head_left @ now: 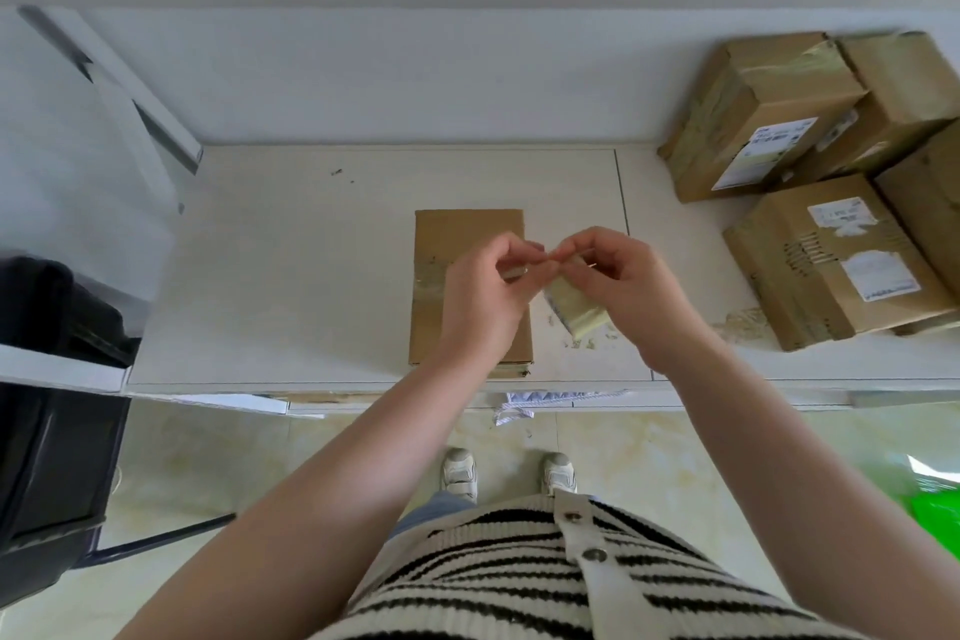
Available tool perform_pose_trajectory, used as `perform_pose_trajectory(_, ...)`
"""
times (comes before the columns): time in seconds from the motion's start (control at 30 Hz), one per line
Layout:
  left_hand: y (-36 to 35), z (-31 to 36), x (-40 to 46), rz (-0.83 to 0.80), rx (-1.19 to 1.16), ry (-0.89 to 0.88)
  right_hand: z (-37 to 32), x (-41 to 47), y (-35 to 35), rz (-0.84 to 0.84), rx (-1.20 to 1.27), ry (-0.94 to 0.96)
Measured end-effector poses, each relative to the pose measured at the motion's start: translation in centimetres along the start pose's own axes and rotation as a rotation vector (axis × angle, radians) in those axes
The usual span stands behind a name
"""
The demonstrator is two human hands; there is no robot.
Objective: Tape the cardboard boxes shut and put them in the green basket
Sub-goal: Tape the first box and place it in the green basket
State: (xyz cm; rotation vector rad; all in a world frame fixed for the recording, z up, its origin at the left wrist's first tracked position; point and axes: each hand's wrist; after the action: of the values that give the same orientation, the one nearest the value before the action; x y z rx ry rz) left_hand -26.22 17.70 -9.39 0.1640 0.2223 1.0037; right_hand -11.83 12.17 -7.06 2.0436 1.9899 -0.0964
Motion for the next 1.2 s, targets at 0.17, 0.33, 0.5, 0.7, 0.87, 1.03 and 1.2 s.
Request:
perform_pose_trajectory(0.17,2.1,1.7,0.3,0.042,-0.149,0.091,-0.7,0.0,-1.2,-0.07,-0.004,0.068)
perform_pose_trajectory(0.33,2.9,2.6,-1.1,-0.013,-0.066,-0.003,-0.2,0.6,-1.5,-0.003,-0.034,0.074)
perform_pose_trajectory(0.5,3.9,2.7,-1.4,-0.052,-0.135,0.051,-0.2,-0.1,-2.7,-0.013,0.207,0.093)
perform_pose_trajectory(0.7,3.5,2.9,-1.4,-0.012,-0.01,-0.014,-0.3,-0.4,-3.2,0.012,0.364,-0.023)
perform_pose_trajectory(0.87,3.7,2.9,-1.5,0.019,0.032,-0.025,0.3,-0.9,-3.4,-0.03,0.486,-0.072)
perform_pose_trajectory(1.03,3.6,2.8,-1.8,-0.027,0.062,-0.052,0.0,-0.8,-3.5,0.007,0.419,-0.056)
perform_pose_trajectory(1.2,3.5,2.3,-2.0,-0.002,0.045,0.007,-0.5,-0.6,-3.4,0.055,0.279,-0.007)
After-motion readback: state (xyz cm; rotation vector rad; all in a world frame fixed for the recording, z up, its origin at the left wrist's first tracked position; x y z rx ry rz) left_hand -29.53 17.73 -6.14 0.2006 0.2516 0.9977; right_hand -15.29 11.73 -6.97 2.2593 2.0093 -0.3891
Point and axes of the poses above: each hand's wrist, its own x-axis towards the middle knuckle, its own y-axis out of the back of the hand, z = x × y, and after that the axes turned 12 degrees about -z, right-handed
